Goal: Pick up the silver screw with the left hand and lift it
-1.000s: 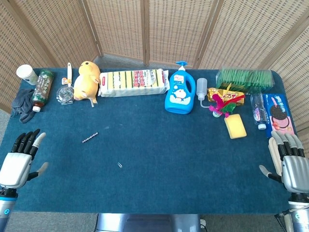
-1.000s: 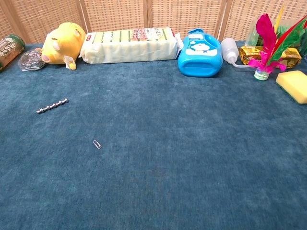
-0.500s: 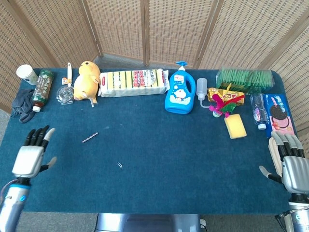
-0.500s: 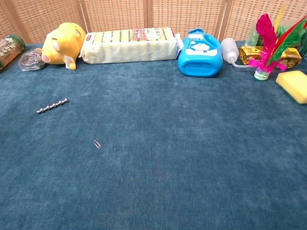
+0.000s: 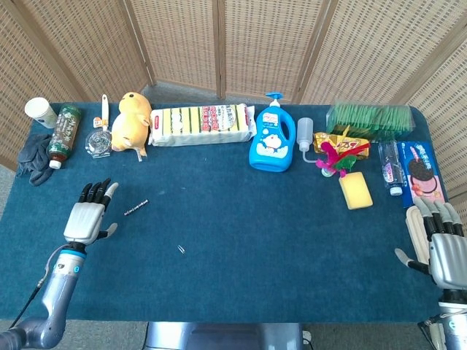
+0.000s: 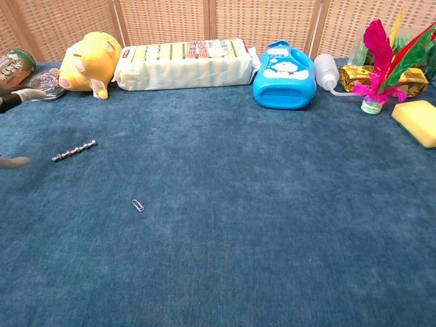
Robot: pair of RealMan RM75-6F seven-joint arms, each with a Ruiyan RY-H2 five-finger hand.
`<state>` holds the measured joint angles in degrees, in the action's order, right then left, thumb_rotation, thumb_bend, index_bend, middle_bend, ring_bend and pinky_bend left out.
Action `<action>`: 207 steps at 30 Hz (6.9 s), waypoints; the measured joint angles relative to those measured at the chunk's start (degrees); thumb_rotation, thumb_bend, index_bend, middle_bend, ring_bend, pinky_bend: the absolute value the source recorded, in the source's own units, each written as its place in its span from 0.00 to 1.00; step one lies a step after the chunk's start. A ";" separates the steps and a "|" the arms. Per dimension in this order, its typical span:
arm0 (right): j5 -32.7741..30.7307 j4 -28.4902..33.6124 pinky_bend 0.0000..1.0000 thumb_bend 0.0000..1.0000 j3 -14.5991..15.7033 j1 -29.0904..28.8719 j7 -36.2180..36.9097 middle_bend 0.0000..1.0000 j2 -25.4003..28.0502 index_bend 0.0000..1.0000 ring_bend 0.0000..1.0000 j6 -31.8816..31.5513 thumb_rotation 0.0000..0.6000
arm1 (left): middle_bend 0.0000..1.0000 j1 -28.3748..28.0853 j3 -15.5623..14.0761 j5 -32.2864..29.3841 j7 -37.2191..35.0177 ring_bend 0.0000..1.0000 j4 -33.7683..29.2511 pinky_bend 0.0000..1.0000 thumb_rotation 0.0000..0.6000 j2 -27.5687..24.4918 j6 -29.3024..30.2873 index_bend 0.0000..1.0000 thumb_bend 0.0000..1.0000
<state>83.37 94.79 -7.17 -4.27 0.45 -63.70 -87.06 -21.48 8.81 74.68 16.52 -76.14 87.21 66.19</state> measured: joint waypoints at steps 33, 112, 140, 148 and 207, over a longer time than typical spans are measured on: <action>-0.91 -0.19 0.00 0.14 0.11 -0.40 0.11 0.00 -0.06 0.00 0.00 1.35 1.00 | 0.00 -6.23 1.48 -4.74 2.88 0.00 12.25 0.00 1.00 9.30 -3.55 0.00 0.45; -0.35 -0.22 0.00 0.14 0.36 -0.45 0.49 0.00 0.03 0.00 0.00 1.23 1.00 | 0.00 -14.47 4.84 -36.76 25.70 0.00 -3.13 0.00 1.00 6.89 0.14 0.43 0.55; -0.41 -0.27 0.00 0.14 0.27 -0.43 1.04 0.00 0.24 0.00 0.00 1.17 1.00 | 0.00 -15.51 4.10 -39.26 27.70 0.00 -2.29 0.00 1.00 8.95 0.81 0.44 0.65; -0.50 -0.12 0.00 0.14 0.27 -0.43 1.20 0.00 0.33 0.00 0.00 1.25 1.00 | 0.00 -15.68 3.99 -39.02 27.81 0.00 -1.70 0.00 1.00 9.46 1.18 0.45 0.67; -0.63 0.21 0.00 0.14 0.28 -0.45 1.46 0.00 0.47 0.00 0.00 1.42 1.00 | 0.00 -14.80 2.04 -29.60 30.43 0.00 -13.31 0.00 1.00 2.67 7.50 0.49 0.76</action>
<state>82.74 94.99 -6.89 -4.71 1.91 -63.22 -85.64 -36.28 10.86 45.08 46.94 -89.45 89.88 73.69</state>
